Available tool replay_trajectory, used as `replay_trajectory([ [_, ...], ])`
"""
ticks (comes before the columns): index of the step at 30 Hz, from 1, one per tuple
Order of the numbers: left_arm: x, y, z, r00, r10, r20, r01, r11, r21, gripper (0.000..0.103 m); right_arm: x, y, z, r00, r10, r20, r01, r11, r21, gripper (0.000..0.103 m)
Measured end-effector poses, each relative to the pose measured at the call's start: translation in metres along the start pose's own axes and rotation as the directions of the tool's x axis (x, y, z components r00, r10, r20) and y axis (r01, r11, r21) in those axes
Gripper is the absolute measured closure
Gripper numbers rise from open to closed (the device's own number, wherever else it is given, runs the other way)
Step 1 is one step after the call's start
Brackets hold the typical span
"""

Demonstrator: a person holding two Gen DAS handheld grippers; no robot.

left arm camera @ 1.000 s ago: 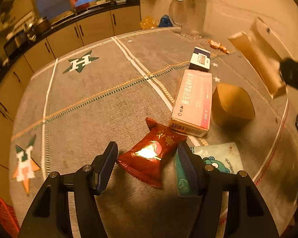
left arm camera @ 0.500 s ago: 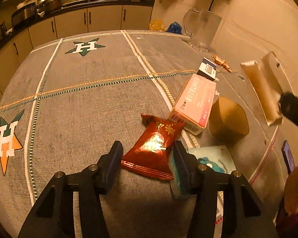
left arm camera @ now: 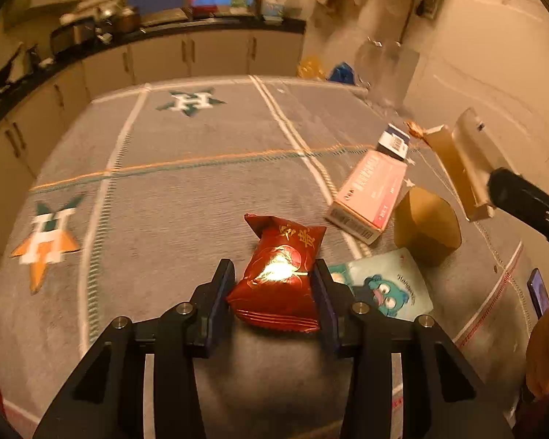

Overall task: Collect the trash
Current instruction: 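Close the left tool on the red snack bag and lift it, then hold the red snack bag in the left tool while the right tool holds the wet-wipe pack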

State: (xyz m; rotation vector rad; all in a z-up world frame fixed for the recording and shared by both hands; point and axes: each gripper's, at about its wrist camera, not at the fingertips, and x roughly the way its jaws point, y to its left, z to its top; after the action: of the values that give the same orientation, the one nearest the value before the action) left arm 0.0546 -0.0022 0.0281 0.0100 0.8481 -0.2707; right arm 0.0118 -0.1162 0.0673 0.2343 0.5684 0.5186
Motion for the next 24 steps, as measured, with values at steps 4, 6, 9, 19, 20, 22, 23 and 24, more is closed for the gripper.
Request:
replay_trajectory([
  [4,-0.025,0.008,-0.012,0.996,0.055,0.074,-0.052,0.998,-0.039,0.061,0.002,0.006,-0.002,1.0,0.003,-0.005,-0.003,1.0,-0.027,0.099],
  [6,-0.039,0.011,-0.02,0.987,0.111,0.118,-0.106,0.993,-0.051,0.061,0.003,0.011,-0.004,1.0,-0.005,-0.002,0.005,0.999,-0.044,0.099],
  [9,-0.053,0.019,-0.028,0.978,0.145,0.149,-0.134,0.988,-0.082,0.061,0.005,0.022,-0.007,1.0,-0.016,0.0,0.016,0.997,-0.08,0.099],
  [19,-0.085,0.04,-0.045,0.958,0.22,0.185,-0.2,0.972,-0.123,0.061,0.022,0.089,-0.03,0.99,-0.14,-0.001,0.134,0.949,-0.287,0.099],
  [20,-0.088,0.041,-0.048,0.956,0.226,0.187,-0.204,0.971,-0.127,0.061,0.024,0.096,-0.032,0.988,-0.152,0.0,0.145,0.941,-0.305,0.099],
  [22,-0.093,0.047,-0.053,0.955,0.233,0.185,-0.209,0.968,-0.139,0.061,0.027,0.107,-0.036,0.984,-0.179,0.005,0.17,0.925,-0.339,0.099],
  [23,-0.094,0.05,-0.054,0.954,0.236,0.183,-0.212,0.967,-0.144,0.061,0.028,0.111,-0.038,0.982,-0.186,0.006,0.177,0.919,-0.352,0.099],
  [24,-0.096,0.053,-0.056,0.952,0.244,0.182,-0.218,0.964,-0.152,0.061,0.029,0.115,-0.041,0.981,-0.194,0.006,0.182,0.913,-0.364,0.099],
])
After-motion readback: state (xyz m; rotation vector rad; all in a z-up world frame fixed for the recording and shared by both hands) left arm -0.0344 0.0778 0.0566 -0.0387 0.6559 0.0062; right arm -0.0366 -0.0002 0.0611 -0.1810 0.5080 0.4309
